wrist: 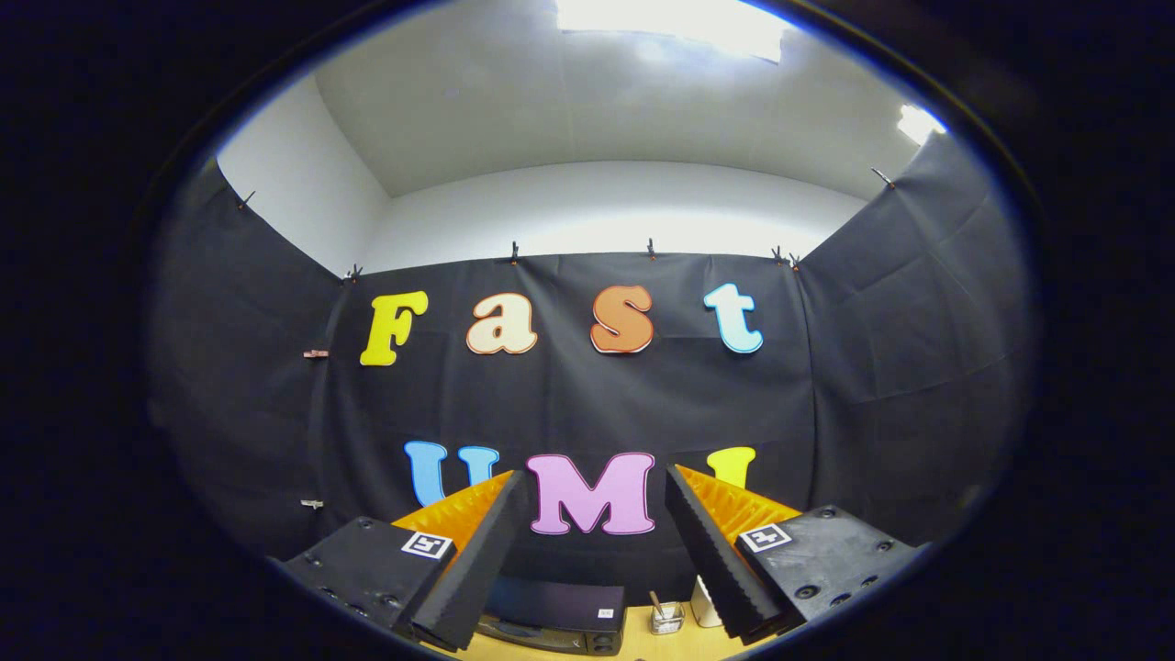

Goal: Open the toaster oven, put the food inside, and close the toaster oven door.

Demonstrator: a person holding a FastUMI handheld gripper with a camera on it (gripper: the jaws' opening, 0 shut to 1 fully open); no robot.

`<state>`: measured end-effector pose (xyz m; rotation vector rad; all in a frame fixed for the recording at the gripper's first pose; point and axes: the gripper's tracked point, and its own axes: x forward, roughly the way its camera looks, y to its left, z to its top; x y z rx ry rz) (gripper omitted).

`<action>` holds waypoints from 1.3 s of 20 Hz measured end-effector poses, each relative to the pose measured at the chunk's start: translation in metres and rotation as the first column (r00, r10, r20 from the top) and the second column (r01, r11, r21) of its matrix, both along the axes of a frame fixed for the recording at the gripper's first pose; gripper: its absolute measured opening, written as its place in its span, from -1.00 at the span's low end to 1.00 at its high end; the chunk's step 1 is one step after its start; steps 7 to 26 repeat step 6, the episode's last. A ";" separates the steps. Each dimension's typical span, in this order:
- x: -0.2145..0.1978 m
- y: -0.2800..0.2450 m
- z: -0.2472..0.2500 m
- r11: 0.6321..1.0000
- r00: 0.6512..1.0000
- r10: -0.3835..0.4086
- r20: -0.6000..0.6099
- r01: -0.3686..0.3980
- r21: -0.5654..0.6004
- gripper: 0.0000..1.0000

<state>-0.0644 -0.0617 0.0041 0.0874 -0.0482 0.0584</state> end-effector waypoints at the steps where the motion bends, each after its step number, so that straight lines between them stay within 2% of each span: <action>1: 0.013 -0.001 -0.001 1.000 1.000 -0.004 -0.011 0.004 -0.002 0.94; 6: 0.024 0.009 0.003 1.000 1.000 0.016 -0.021 -0.016 -0.006 0.95; 26: 0.024 0.009 0.003 1.000 1.000 0.016 -0.021 -0.016 -0.006 0.95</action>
